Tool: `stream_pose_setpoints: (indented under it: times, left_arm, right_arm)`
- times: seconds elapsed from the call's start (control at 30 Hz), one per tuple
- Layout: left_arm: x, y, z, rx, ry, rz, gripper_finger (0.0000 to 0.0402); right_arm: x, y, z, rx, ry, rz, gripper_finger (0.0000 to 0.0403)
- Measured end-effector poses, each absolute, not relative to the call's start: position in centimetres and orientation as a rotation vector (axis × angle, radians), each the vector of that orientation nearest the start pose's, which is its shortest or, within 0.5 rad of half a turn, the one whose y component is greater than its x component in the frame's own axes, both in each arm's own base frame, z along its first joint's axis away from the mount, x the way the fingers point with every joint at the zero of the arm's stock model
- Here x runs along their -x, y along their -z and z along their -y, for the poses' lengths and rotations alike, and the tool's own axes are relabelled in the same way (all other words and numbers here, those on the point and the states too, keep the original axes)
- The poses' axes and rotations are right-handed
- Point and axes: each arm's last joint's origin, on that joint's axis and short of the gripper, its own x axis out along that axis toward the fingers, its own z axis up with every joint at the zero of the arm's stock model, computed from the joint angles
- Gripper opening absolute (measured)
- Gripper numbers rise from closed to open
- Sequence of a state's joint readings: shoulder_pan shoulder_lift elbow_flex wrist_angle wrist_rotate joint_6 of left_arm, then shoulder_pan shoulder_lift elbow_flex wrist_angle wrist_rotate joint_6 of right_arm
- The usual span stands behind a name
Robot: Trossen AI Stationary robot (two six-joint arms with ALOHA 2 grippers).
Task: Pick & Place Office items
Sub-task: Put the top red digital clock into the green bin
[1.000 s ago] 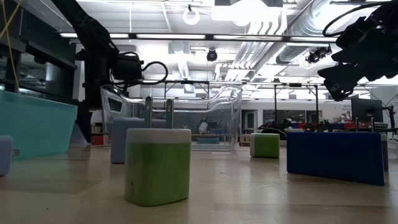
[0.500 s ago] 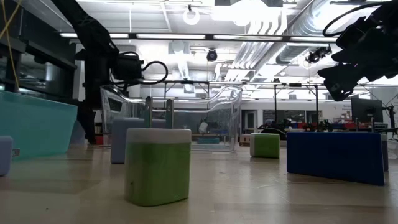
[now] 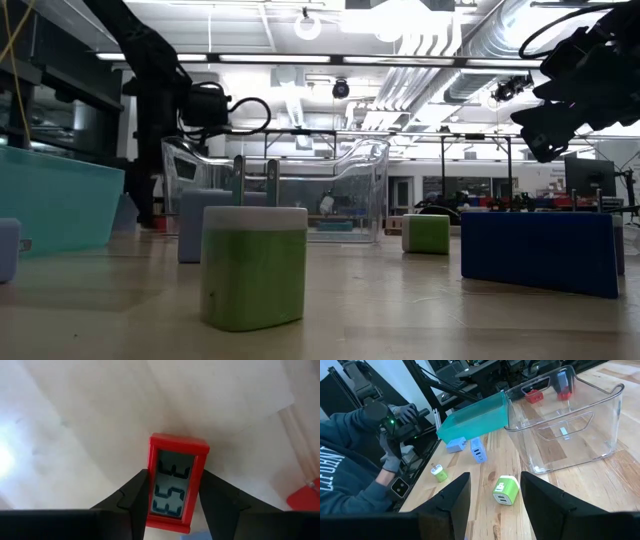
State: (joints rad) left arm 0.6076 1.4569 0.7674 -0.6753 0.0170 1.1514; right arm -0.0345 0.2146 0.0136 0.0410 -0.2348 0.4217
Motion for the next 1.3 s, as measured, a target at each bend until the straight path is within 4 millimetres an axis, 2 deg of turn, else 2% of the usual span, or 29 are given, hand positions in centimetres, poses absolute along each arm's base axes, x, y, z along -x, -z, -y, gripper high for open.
stream_pose_setpoints:
  times: [0.17, 0.4, 0.7, 0.83, 0.97, 1.3]
  left_arm:
    - [-19.2, -17.8, -14.0, -0.564, 0.242, -1.355, 0.0143]
    - [-18.9, -21.5, -14.3, -0.581, 0.129, -1.323, 0.0143]
    - [-17.7, -26.7, -12.7, -0.544, -0.017, -1.334, 0.0143]
    - [-17.2, -28.2, -10.7, -0.492, -0.061, -1.333, 0.0143]
    - [-16.8, -29.3, -7.9, -0.407, -0.092, -1.323, 0.0143]
    - [-16.1, -29.7, -0.3, -0.168, -0.102, -1.31, 0.0143]
  right_arm:
    - [-10.9, -15.4, -0.3, -0.441, -0.164, -0.199, 0.0161]
    - [-10.9, -15.4, -0.3, -0.441, -0.164, -0.198, 0.0161]
    - [-10.9, -15.4, -0.3, -0.441, -0.164, -0.198, 0.0161]
    - [-10.9, -15.4, -0.3, -0.441, -0.164, -0.198, 0.0161]
    - [-10.9, -15.4, -0.3, -0.441, -0.164, -0.199, 0.0161]
    - [-10.9, -15.4, -0.3, -0.441, -0.164, -0.199, 0.0161]
